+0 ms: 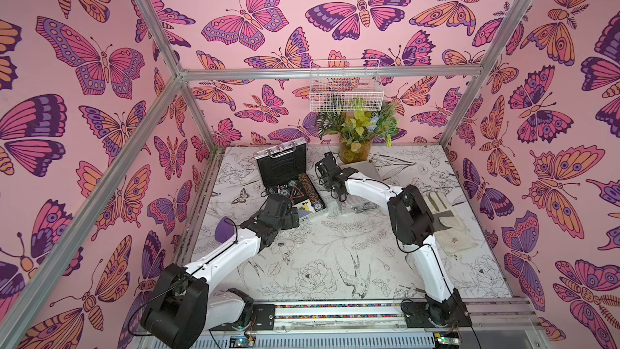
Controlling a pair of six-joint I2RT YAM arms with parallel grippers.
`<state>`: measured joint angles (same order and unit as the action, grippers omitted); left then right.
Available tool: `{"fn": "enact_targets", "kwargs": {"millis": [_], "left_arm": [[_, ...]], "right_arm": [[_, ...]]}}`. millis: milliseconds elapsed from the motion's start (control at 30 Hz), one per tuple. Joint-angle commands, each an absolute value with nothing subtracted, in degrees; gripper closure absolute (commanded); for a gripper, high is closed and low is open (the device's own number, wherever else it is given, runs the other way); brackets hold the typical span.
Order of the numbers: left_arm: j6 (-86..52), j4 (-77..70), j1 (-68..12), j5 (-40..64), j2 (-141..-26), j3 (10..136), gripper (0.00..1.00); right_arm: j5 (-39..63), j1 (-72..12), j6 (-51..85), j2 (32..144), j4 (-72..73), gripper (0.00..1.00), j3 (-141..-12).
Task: Close the poker set cases
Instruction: Move the poker set case to the center of the board.
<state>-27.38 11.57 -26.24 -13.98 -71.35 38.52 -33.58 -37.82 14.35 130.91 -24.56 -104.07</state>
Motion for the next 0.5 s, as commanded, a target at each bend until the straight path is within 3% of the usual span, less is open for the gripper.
{"fn": "enact_targets", "kwargs": {"millis": [0, 467], "left_arm": [[-27.8, 10.8, -25.7, -14.6, -70.8, 37.4, 0.0], [-28.6, 10.6, -24.7, -15.9, -70.3, 36.3, 0.0]], "right_arm": [[-37.3, -33.9, 16.5, 128.2, -29.0, 0.33, -98.6], [-36.5, -25.1, 14.1, 117.9, -27.3, 0.33, -84.6]]}}
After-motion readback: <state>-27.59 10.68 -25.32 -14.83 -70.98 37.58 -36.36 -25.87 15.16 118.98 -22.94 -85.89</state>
